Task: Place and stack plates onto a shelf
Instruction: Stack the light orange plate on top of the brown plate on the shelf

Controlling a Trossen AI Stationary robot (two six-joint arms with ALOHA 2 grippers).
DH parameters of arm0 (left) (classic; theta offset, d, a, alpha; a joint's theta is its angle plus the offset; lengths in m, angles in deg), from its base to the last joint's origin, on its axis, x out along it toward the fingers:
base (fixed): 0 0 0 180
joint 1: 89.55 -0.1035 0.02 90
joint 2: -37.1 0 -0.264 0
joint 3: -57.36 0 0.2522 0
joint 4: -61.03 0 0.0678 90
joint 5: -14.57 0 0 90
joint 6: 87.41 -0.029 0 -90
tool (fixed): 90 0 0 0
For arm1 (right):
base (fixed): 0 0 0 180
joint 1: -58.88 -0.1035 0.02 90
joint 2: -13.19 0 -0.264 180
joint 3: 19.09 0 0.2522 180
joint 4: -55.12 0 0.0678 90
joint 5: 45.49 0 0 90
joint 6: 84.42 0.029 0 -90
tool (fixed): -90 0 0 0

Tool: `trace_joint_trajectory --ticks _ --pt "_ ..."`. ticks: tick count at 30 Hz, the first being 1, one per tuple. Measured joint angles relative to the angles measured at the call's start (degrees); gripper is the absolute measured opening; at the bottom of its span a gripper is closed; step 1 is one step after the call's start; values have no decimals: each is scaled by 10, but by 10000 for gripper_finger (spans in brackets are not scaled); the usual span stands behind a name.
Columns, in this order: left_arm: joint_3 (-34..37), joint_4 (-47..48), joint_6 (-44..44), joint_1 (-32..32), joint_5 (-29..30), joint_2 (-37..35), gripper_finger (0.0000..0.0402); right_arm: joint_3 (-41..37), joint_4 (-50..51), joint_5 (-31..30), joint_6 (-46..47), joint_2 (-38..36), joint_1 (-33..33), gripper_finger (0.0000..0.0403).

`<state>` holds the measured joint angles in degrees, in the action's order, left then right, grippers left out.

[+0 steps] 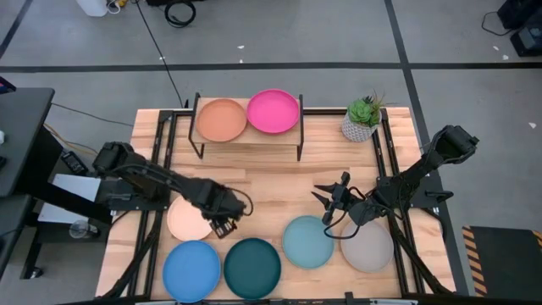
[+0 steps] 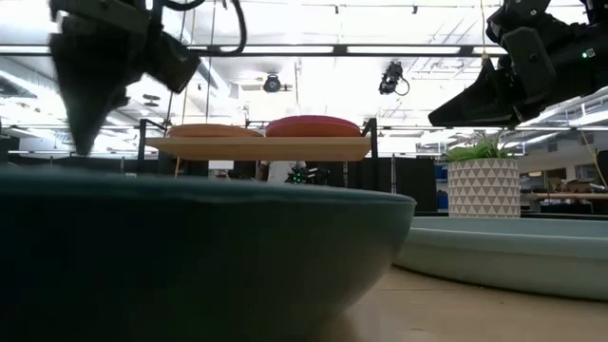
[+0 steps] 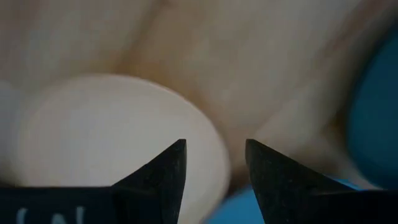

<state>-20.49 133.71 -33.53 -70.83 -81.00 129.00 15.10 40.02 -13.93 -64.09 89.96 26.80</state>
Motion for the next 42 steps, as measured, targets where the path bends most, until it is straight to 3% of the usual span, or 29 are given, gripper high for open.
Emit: trace_joint_trajectory --ticks 4,10,15,19,24,27,36,42 --pt "9 -48 -58 42 -63 0 171 0 -1 -3 -9 0 0 116" --pt "11 -90 -185 113 -44 0 171 0 -10 -6 -25 0 9 116" --pt "30 -175 -215 139 -19 0 171 0 -11 -1 -26 0 18 116" --pt "34 -167 -213 132 -13 8 171 0 -11 4 -26 0 23 116" --pt "34 -53 -111 100 30 8 171 0 -11 14 -26 0 26 116" --pt "34 -35 -51 78 46 8 171 0 -11 15 -26 0 26 116" --pt "74 -59 47 40 76 7 171 0 -11 16 -26 0 26 116" --pt "115 -145 70 27 69 7 171 0 -11 16 -25 0 26 116"
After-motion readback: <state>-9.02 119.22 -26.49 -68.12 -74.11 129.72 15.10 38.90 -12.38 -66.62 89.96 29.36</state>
